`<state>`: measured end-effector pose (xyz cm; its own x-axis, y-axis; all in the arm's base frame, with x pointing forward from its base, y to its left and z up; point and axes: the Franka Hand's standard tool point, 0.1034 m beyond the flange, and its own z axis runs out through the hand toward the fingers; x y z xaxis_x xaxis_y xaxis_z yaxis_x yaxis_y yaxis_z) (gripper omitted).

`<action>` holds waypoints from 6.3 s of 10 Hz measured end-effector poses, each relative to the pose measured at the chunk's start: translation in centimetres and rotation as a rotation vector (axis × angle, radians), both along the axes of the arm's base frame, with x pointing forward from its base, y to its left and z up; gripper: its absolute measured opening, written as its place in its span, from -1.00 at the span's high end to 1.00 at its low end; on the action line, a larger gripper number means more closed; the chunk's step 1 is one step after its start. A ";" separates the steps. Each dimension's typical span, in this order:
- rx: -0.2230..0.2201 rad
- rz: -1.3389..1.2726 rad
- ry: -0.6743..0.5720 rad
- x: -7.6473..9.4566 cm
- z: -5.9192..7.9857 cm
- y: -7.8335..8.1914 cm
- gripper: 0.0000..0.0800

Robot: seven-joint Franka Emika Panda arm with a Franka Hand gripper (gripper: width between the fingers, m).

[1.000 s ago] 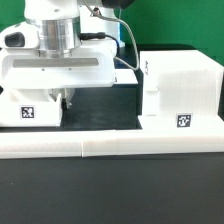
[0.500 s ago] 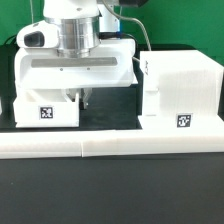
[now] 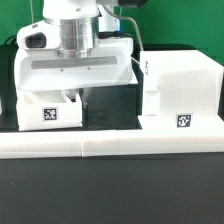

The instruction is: Assemble drawer

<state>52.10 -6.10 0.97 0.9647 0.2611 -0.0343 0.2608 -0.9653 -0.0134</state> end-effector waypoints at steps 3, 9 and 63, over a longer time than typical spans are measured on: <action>0.017 0.273 0.028 0.3 1.0 -0.6 0.89; -0.019 0.736 0.009 0.3 0.7 0.0 0.89; -0.058 1.292 0.017 3.0 0.1 6.5 0.89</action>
Offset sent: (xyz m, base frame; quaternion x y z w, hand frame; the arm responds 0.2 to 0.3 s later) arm 0.0000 0.0000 0.0000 0.0000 0.0000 -0.1296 0.9916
